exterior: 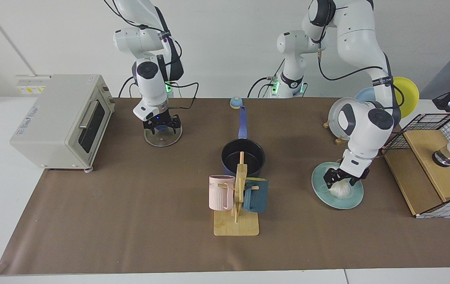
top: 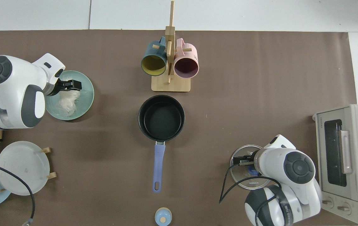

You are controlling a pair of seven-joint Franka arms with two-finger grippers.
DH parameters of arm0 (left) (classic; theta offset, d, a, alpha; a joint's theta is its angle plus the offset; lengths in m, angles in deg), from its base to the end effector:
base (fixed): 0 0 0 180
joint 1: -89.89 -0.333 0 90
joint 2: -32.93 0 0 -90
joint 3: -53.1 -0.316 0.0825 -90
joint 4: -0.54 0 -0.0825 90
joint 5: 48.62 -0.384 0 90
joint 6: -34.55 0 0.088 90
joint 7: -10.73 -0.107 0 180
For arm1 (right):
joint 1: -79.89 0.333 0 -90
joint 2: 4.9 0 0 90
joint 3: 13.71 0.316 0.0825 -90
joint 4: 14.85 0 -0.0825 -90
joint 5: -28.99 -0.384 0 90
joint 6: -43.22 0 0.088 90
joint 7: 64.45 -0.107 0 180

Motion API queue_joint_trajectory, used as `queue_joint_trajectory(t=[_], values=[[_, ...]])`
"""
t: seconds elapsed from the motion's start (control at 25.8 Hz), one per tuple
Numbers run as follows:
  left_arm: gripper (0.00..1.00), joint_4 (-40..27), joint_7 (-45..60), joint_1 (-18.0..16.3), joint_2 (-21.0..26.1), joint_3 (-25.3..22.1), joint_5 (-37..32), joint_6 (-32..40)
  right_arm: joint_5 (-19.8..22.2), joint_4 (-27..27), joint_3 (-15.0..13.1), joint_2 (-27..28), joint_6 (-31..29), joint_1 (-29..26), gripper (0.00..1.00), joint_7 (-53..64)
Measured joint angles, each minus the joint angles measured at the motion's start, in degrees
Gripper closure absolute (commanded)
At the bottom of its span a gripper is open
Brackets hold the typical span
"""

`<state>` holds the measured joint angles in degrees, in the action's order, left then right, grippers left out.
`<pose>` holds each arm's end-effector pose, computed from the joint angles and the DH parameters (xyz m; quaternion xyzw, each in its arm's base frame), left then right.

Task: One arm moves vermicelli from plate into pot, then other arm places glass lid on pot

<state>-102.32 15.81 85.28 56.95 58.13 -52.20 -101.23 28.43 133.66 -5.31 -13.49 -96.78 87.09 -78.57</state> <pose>0.6642 0.0009 0.3324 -0.9966 -0.0251 -0.0788 0.0022 0.4172 0.1152 0.3095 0.9999 0.0084 0.0019 0.0075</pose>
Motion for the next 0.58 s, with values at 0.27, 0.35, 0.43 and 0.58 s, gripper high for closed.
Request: queue_joint_trajectory(t=[0.27, 0.35, 0.43, 0.58], values=[[0.33, -0.6, 0.0, 0.0, 0.8, 0.0, 0.0, -2.0, 0.0, 0.3, 0.0, -0.7, 2.2, -0.1, 0.00, 0.9], [0.69, -0.7, 0.0, 0.0, 1.0, 0.0, 0.0, -2.2, 0.0, 0.4, 0.0, -0.7, 2.8, -0.1, 0.00, 1.5], [1.00, -0.7, 0.3, 0.0, 1.0, 0.0, 0.0, -2.2, 0.0, 0.5, 0.0, -0.7, 3.0, -0.2, 0.00, 2.4], [1.00, -0.6, 2.4, 0.1, 1.0, 0.0, -0.1, -2.2, 0.0, 0.6, -0.1, -0.7, 3.2, -0.7, 0.16, 3.2]])
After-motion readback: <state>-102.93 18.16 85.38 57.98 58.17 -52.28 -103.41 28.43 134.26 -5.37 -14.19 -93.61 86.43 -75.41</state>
